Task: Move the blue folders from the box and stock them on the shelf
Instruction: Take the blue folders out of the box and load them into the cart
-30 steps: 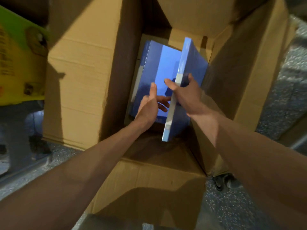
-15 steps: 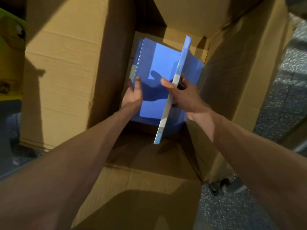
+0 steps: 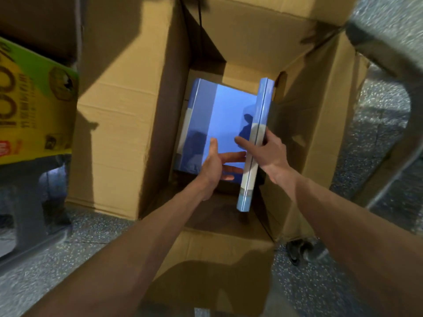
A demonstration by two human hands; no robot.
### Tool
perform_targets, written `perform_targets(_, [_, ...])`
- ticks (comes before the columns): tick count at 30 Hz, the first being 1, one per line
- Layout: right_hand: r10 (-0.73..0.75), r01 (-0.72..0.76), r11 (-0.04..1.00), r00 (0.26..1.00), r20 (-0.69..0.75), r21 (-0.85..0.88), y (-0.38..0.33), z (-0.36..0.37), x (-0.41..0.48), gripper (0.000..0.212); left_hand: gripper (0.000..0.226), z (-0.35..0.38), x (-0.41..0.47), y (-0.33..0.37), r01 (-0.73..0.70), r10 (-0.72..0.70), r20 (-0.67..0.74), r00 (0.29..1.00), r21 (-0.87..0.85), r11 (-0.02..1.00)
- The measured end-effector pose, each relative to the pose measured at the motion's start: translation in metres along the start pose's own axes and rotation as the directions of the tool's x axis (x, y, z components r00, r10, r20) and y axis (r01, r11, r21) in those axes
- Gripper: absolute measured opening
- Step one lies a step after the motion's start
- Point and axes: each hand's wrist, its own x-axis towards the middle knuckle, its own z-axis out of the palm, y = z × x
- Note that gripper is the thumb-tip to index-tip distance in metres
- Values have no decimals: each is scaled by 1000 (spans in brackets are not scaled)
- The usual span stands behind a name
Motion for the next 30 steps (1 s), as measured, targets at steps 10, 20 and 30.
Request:
perform_targets(10, [39,-39,994,999,-1,-99,-16,-40,-53,34,43,-16,-76,30,-212,300,-19,954,666,715])
perform_targets(20, [-110,131,991,890,443,-16,-157,-132,-199,37,93,-13,-279,173,-291,661,305,686,947,-135])
perform_targets(30, [-61,531,658,744,666,-534,-298,-247,-351,36,69,17,-485,250,-236,452,538,712,789,-568])
